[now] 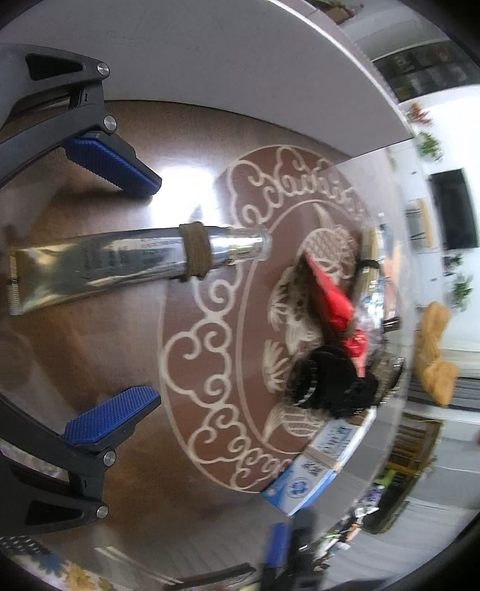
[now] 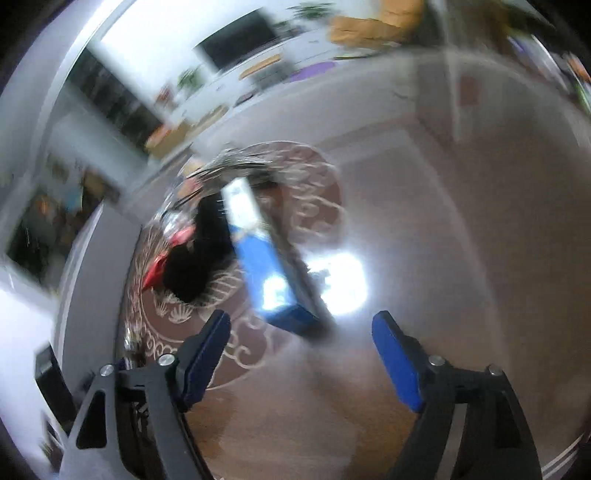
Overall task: Organize objects
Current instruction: 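Grasp the blue-and-white ointment box with the right gripper while the left gripper holds the tube, then carry the tube and ointment box toward the white tray with both grippers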
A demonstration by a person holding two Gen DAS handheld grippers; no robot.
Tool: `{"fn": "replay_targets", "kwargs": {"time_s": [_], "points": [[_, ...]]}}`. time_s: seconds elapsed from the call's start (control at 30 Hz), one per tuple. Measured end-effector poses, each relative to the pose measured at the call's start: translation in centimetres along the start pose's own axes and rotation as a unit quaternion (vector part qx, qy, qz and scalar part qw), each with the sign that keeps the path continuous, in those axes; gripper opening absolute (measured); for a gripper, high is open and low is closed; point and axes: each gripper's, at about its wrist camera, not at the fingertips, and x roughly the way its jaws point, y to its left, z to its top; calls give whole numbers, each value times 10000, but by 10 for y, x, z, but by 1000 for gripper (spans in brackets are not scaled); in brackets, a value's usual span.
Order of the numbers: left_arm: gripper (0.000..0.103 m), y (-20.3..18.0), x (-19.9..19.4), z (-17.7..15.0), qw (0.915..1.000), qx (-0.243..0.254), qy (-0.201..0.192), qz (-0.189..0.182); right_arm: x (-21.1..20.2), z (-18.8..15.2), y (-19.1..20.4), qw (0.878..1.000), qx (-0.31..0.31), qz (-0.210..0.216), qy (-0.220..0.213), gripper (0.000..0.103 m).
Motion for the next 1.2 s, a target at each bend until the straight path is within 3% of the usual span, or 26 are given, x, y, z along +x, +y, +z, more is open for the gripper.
{"fn": "replay_targets", "kwargs": {"time_s": [0.03, 0.13, 0.2, 0.23, 0.27, 0.3, 0.33, 0.53, 0.7, 0.83, 0.97, 1.03, 1.2], "points": [[103, 1, 0, 0, 10000, -5, 46, -27, 5, 8, 15, 9990, -406, -169, 114, 91], [101, 7, -4, -3, 9997, -50, -65, -212, 30, 29, 56, 9830, -1616, -742, 458, 92], [83, 7, -7, -4, 9997, 27, -222, -79, 47, 36, 61, 9756, -1906, -873, 657, 91], [65, 5, -8, -3, 9995, 92, -315, -31, 53, 40, 61, 9754, -1894, -861, 722, 80], [40, 5, -10, -3, 9990, 135, -430, -75, 55, 43, 59, 9774, -1824, -774, 741, 51], [27, 6, -12, -2, 9986, 147, -492, -109, 55, 44, 55, 9790, -1746, -675, 812, 37], [24, 8, -12, -2, 9984, 112, -514, -197, 56, 43, 51, 9803, -1661, -628, 869, 25], [24, 12, -39, -30, 9924, -228, -1039, -611, 3, 8, 30, 9901, -1205, 256, 672, 24], [24, 6, -85, -53, 9817, -379, -1618, -928, -33, -20, 34, 9897, -1150, 643, 566, 24], [24, 2, -117, -63, 9751, -390, -1909, -1059, -34, -38, 43, 9856, -1298, 775, 752, 24], [24, 6, -144, -67, 9689, -432, -2158, -1131, -18, -50, 15, 9868, -962, 904, 941, 27], [24, 10, -154, -67, 9670, -456, -2231, -1144, -20, -50, -8, 9906, -636, 842, 873, 28], [24, 19, -167, -67, 9627, -622, -2335, -1219, -40, -41, -22, 9939, -935, 116, 567, 57]]}}
